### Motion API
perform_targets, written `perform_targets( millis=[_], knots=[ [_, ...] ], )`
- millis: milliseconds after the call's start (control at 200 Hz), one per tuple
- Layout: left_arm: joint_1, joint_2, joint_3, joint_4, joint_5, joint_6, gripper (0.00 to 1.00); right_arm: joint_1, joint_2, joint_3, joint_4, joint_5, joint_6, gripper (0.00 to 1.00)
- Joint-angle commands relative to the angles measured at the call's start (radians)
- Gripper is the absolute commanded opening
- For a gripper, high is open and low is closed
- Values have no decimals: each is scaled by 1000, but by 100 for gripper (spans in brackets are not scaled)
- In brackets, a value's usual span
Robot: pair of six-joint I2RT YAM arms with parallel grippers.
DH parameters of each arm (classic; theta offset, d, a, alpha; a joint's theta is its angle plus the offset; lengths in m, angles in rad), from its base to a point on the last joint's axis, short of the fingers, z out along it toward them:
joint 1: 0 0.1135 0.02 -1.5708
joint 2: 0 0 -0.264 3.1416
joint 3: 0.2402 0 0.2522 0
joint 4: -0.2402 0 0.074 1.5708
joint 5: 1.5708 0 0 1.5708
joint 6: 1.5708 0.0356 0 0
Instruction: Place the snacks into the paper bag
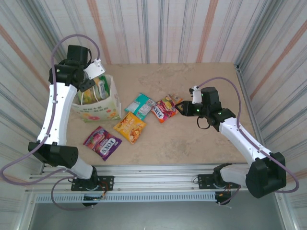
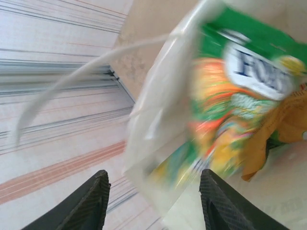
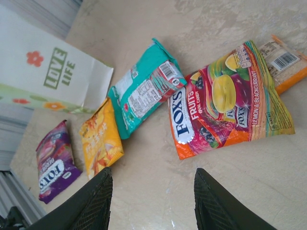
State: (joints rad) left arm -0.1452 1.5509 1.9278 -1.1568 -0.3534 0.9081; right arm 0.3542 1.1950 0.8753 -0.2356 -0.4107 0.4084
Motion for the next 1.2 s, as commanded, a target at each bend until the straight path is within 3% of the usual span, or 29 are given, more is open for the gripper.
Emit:
perform_targets(
  millis=[0,281,606,746,992,1192],
  knots=[
    [-15,1,72,-29,-14,-48,58,9,14,31,-17,15,-22,48],
    [-65,33,174,-41,-42,-177,66,11,59,67,-38,-6,-5,48],
    [-160,70,295,-161,118,-542,69,15,150,162,-126,-39,35,51],
    [-234,65,268,-163,204,-724,60,15,226,243,-238,-17,47,53],
    [-380,29,86,34,345,-945,59,-19,387,373,-393,2,37,57],
    [-471,39,-75,200,436,-1004,57,-128,557,521,-477,-150,-189,61]
  ],
)
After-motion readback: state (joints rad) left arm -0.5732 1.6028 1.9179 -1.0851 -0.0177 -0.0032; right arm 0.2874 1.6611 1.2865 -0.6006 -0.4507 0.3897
